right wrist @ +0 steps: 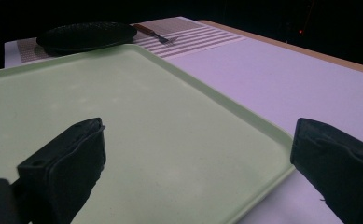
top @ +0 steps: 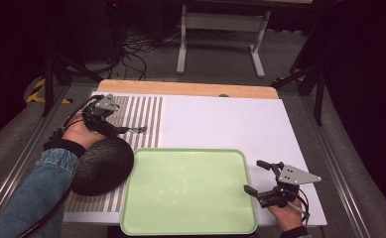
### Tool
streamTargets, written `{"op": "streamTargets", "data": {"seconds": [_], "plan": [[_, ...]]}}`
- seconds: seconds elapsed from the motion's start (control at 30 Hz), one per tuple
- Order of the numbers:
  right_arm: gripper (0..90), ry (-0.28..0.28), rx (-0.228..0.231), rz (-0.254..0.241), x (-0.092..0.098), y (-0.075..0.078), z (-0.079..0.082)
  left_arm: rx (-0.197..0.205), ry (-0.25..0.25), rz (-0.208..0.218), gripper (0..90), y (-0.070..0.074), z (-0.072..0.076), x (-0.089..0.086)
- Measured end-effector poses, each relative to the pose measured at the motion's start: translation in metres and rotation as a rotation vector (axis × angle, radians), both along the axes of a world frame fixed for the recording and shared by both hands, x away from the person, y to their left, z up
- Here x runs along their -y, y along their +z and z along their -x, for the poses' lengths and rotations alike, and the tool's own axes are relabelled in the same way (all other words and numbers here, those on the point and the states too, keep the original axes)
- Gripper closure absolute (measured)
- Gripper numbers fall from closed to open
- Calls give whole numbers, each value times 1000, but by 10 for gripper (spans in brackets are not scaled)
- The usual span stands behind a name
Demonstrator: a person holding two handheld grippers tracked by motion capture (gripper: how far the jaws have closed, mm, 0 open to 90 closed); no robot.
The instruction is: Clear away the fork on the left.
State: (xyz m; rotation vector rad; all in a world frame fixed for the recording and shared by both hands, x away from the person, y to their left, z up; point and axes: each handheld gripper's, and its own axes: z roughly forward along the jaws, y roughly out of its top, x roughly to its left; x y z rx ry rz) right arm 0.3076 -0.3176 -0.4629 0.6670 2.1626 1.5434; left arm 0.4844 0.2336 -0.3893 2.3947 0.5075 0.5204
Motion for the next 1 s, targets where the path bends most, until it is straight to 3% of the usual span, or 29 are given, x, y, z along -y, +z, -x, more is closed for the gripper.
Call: {"op": "streamTargets", "data": {"seconds": [0.2, 0.43, 0.6, 0.77, 0.87, 1.0], "plan": [[41, -2, 1, 1, 0, 0, 0, -35, 8, 22, 142, -6, -10, -5], [41, -1, 3, -1, 1, 0, 1, -64, 55, 66, 158, -13, -21, -16], [41, -2, 1, -2, 2, 0, 1, -70, 64, 9, 187, -21, -25, -18], [41, -1, 0, 0, 1, -1, 1, -101, 76, -7, 206, -29, -32, -19], [41, 1, 3, -2, 1, 0, 1, -126, 91, 5, 206, -35, -35, -19], [41, 5, 3, -4, 2, 0, 1, -158, 100, -21, 207, -43, -39, -17]]}}
